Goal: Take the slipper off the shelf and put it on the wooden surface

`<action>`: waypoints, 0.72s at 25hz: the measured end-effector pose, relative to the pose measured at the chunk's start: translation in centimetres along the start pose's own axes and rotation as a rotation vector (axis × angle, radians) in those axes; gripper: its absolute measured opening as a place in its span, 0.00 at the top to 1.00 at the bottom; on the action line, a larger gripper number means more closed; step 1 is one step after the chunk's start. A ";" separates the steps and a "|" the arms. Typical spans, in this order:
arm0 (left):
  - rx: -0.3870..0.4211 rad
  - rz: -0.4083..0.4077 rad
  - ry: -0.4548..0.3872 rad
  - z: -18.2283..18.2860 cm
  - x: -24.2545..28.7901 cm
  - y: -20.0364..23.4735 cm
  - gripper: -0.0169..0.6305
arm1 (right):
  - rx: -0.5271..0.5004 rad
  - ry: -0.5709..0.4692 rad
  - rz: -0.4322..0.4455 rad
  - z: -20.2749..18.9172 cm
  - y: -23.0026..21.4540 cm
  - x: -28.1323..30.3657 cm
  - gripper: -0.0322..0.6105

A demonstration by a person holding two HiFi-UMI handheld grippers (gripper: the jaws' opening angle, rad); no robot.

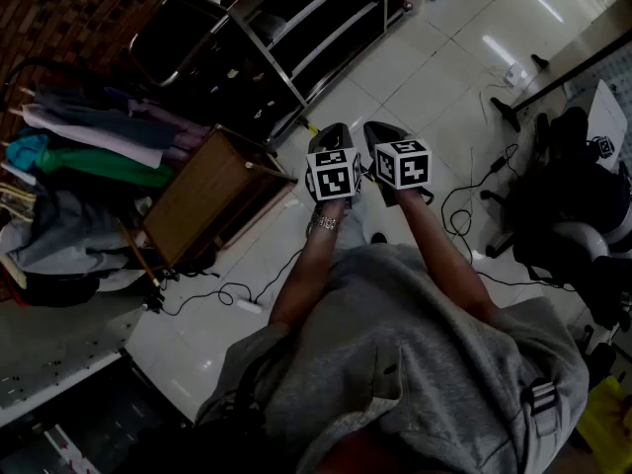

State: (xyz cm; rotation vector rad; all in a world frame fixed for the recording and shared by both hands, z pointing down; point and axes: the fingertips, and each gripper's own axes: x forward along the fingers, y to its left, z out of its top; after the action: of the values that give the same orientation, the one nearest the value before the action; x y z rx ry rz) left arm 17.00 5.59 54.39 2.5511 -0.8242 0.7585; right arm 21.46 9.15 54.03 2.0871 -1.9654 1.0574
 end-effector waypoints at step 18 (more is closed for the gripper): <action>-0.011 -0.047 0.012 16.8 20.3 12.6 0.96 | -0.094 0.013 -0.053 18.5 -5.2 21.9 0.95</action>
State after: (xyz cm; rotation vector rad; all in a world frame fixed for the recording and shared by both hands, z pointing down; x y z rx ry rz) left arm 29.55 -20.80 54.96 2.5441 -0.7601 0.7520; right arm 32.44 -17.87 53.58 2.0658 -1.9037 0.9478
